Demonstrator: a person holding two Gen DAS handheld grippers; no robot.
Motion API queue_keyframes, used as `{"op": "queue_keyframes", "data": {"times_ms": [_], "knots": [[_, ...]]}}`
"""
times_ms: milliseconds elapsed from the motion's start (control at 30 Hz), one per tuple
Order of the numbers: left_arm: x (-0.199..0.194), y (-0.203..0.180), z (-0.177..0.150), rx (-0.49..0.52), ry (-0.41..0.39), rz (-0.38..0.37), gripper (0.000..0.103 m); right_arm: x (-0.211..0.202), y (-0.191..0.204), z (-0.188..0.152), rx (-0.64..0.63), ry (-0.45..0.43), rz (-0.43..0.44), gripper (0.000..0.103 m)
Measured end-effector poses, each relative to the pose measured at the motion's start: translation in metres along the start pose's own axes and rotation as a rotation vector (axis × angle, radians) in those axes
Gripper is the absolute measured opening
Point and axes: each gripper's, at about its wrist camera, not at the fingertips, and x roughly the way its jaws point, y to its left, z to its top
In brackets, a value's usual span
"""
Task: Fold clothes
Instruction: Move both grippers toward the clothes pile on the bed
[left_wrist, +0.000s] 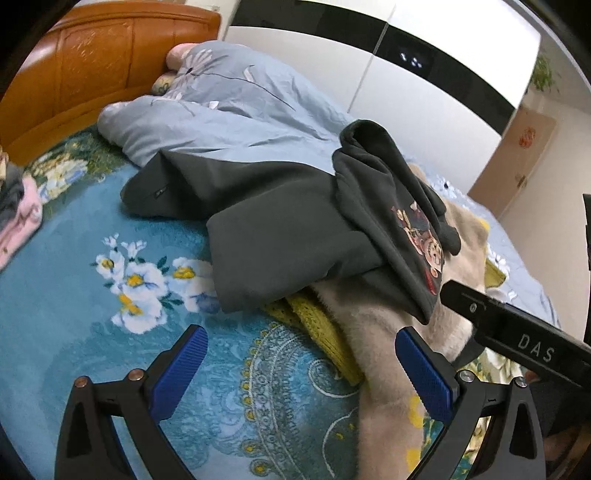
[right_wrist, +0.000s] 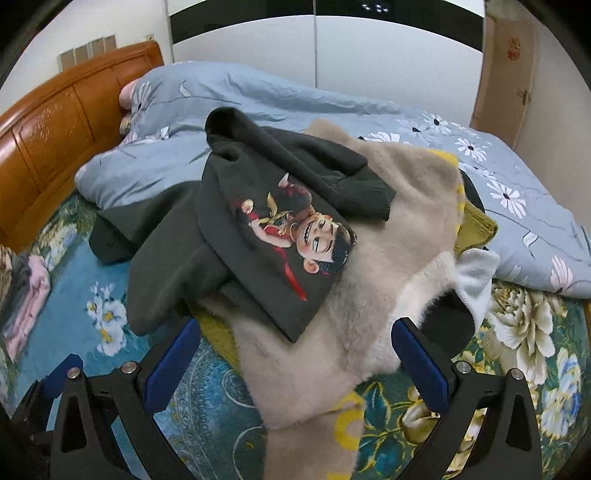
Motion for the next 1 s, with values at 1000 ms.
{"op": "queue_keyframes", "data": {"times_ms": [1000], "knots": [[0.008, 0.054, -0.027, -0.163, -0.045, -0.026, 0.103, 0.022, 0.043, -0.013, -0.148, 0.073, -0.040, 0.103]]}}
